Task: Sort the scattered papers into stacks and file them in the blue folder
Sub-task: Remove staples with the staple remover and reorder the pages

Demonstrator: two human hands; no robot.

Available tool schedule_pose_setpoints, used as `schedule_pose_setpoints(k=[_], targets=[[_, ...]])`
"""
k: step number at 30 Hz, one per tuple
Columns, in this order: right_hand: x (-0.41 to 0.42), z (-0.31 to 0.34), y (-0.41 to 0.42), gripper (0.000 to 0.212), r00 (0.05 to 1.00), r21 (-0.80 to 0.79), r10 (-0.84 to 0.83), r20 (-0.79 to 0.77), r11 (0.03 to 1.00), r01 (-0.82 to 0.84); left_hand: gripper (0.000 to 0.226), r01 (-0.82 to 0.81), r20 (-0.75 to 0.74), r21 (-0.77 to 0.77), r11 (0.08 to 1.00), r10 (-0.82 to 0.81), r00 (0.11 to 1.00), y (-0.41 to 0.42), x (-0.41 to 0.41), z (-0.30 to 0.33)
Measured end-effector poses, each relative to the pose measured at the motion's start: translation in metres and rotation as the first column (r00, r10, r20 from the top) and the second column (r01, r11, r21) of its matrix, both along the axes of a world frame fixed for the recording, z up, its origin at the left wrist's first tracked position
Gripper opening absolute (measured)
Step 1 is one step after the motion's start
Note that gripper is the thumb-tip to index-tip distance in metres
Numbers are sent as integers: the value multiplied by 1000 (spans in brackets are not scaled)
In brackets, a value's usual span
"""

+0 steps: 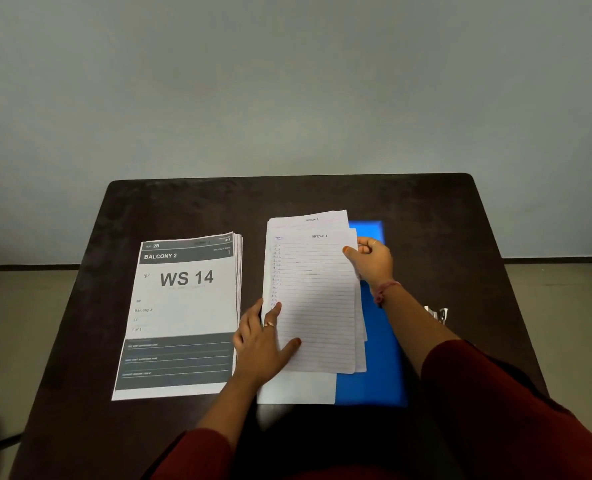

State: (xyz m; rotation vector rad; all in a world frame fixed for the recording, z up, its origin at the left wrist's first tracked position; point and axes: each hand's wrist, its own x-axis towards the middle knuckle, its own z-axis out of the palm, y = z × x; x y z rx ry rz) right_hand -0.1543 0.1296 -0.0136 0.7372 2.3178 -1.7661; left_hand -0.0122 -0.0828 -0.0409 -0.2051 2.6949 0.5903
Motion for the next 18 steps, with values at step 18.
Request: schedule_pose_setpoints(k=[18], targets=[[32, -18, -5, 22, 913, 400, 292, -286, 902, -163, 78, 6, 10, 5, 1000, -6, 1000, -1, -1, 2]])
